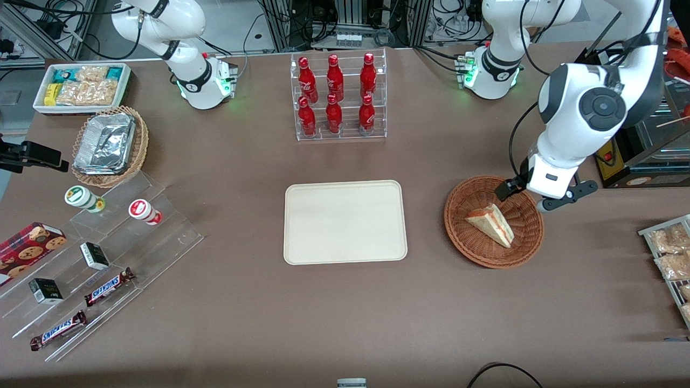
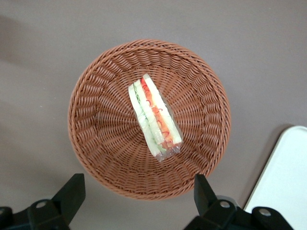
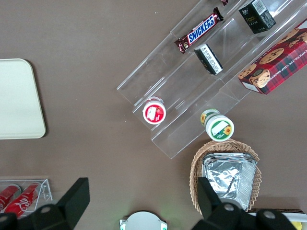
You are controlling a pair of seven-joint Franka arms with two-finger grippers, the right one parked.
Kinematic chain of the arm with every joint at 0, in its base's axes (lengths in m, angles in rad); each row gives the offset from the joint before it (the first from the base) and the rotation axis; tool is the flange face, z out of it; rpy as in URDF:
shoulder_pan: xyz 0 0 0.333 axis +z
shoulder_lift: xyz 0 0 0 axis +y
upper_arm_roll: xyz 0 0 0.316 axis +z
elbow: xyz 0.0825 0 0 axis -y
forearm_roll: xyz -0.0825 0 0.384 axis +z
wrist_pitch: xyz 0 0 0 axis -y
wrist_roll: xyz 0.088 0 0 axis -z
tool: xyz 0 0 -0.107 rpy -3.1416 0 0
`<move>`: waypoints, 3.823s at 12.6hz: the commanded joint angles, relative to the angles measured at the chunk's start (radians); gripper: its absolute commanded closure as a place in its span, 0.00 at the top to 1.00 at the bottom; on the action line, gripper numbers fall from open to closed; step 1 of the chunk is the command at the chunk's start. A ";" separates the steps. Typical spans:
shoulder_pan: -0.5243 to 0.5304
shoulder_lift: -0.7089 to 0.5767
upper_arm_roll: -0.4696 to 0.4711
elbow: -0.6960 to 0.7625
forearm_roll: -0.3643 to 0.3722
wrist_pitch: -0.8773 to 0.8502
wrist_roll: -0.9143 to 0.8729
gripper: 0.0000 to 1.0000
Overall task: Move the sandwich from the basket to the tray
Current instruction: 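Move the left gripper over the wrapped sandwich in the wicker basket, then lower the left gripper and close it on the sandwich, then lift the sandwich and carry it over the cream tray, then lower the sandwich onto the tray and open the left gripper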
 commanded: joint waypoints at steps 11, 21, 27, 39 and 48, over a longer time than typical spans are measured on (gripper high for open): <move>-0.016 0.148 0.001 -0.236 0.018 0.563 -0.242 1.00; -0.008 0.238 0.008 -0.218 0.010 0.645 -0.237 0.00; -0.014 0.102 0.010 -0.181 0.023 0.460 -0.222 0.00; -0.506 0.488 -0.021 0.676 0.095 -0.254 -0.302 0.00; -0.636 0.675 -0.022 0.647 0.101 0.100 -0.205 0.00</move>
